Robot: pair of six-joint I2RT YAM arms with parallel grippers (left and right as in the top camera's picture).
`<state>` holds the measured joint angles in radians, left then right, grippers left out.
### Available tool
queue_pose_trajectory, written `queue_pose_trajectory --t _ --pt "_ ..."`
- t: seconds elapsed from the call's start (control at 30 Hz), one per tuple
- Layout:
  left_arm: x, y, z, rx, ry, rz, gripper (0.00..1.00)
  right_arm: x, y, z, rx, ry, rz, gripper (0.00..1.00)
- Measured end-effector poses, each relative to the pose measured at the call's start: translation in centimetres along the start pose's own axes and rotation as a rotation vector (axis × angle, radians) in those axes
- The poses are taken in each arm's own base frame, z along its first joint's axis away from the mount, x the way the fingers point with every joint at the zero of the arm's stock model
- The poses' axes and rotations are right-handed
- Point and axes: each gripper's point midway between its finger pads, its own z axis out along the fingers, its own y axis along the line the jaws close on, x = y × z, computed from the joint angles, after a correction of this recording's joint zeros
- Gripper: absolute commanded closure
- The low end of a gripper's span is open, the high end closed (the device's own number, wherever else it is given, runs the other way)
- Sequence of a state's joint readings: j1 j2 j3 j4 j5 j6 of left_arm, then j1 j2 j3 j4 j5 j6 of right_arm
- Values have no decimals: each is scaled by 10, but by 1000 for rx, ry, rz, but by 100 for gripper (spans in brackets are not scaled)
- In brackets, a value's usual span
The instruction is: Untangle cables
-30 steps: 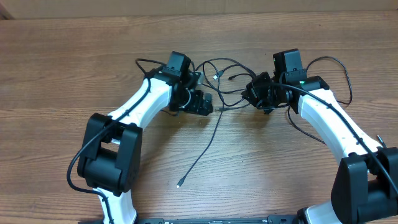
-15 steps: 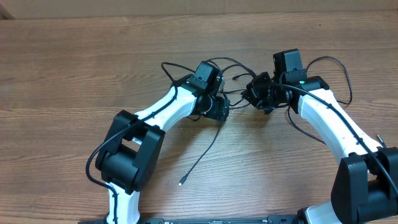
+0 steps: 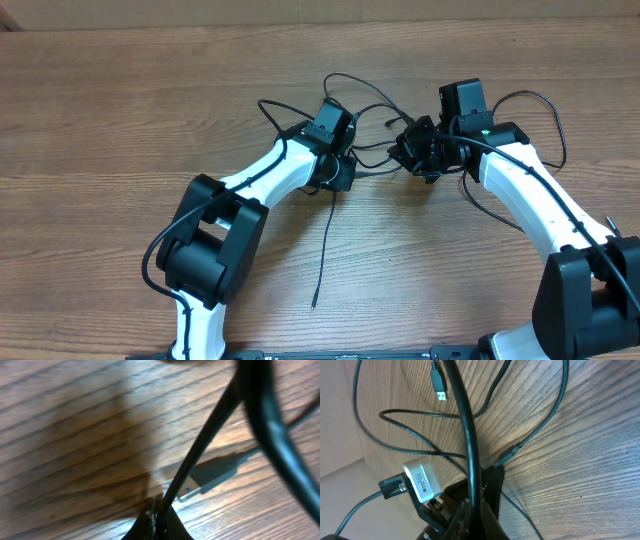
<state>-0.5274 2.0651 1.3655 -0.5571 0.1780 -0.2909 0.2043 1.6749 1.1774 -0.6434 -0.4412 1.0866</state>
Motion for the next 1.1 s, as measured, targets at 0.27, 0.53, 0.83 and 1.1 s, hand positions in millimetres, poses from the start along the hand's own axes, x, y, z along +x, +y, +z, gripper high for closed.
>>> queue_pose_trajectory --t 0.27,0.53,0.83,1.1 --pt "1 65 -15 -67 44 -212 96 3 -21 -1 88 1 -35 96" --pt "18 156 -42 -131 98 -491 96 1 -24 -1 100 -11 -45 96" --pt "50 241 -73 -339 120 -703 96 3 -29 -2 123 3 -99 96" --pt "60 271 -83 -388 99 -828 96 12 4 -45 22 -52 -362 96"
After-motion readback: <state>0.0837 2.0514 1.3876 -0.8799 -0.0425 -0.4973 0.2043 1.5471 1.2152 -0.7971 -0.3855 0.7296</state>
